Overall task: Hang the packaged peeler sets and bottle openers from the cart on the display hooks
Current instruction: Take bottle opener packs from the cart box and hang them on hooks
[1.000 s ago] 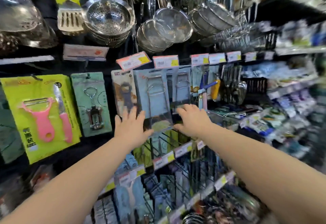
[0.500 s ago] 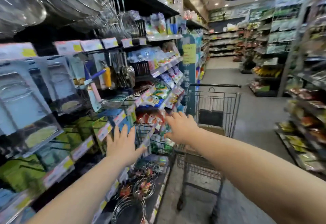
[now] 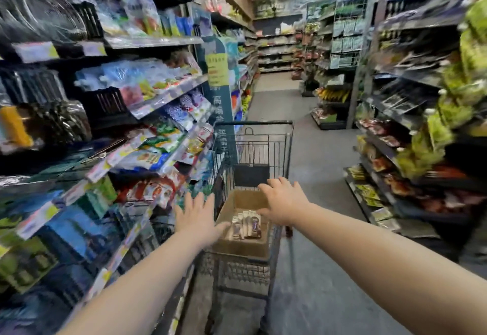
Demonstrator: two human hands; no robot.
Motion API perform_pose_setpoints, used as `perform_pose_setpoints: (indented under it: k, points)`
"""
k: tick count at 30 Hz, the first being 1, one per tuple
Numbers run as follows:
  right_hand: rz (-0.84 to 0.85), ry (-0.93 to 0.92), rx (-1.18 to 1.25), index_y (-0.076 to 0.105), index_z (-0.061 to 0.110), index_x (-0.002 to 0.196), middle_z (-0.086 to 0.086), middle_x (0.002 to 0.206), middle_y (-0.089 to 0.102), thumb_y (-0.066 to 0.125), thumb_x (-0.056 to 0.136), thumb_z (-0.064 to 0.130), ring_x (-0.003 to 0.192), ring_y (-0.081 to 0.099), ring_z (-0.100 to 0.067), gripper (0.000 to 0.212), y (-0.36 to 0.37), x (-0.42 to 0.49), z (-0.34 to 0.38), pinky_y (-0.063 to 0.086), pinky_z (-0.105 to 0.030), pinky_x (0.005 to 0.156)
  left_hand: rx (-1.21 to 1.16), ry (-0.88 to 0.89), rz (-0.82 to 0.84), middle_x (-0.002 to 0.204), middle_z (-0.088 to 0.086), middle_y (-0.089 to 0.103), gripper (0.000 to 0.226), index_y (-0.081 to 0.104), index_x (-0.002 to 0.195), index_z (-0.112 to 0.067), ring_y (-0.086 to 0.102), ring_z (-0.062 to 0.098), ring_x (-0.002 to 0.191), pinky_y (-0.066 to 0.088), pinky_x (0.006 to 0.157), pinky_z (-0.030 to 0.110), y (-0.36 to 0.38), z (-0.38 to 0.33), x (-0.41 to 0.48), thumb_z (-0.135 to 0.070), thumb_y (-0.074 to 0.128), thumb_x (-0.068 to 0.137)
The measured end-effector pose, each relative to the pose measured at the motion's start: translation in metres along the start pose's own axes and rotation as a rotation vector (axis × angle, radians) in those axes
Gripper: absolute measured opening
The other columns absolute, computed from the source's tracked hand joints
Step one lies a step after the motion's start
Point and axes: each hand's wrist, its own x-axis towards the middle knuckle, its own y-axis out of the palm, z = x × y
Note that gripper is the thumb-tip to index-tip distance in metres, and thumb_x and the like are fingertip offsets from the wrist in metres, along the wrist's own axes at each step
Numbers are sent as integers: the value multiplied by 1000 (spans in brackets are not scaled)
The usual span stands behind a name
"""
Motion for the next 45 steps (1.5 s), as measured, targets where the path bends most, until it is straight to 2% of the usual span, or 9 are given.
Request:
perform_pose_setpoints:
  k: [7,18,25,31,39,45]
  points:
    - [57,16,-4,27,22,143,-8,148,31,51,86,53,138,21,-32,69,32,41,-69,25,-56,107,18,26,67,160,5,2,90,1,151,-24,-6,33,146,4,115,58,33,-51,55,-71,37,83]
    - [177,25,55,28,25,142,-5,149,31,49,87,53,140,19,-31,65,96,143,-90,22,-56,109,-5,35,199,160,7,2,89,3,151,-23,-5,34,146,3,114,56,87,-39,157,-68,41,84]
    - [274,125,125,33,25,139,-4,143,40,53,86,49,132,35,-27,62,147,250,-87,30,-51,107,-48,109,321,160,6,1,93,2,151,-24,-6,33,146,2,115,55,140,-7,273,-71,41,81]
    - [418,207,184,29,23,141,-5,143,39,54,86,49,130,38,-28,66,198,315,-77,35,-47,105,-56,166,385,160,5,8,92,6,150,-25,-1,32,146,5,115,55,175,24,348,-72,42,80]
    - [551,217,224,27,24,142,-6,140,41,54,85,50,125,42,-28,69,271,369,-89,42,-45,99,-81,169,534,160,6,8,90,5,151,-23,1,31,146,4,115,54,235,21,400,-68,43,82]
    - [681,219,228,25,23,143,-6,138,40,52,87,46,122,44,-28,67,346,408,-106,46,-44,95,-144,78,635,159,6,9,89,6,151,-23,5,29,146,6,116,49,294,9,429,-64,47,83]
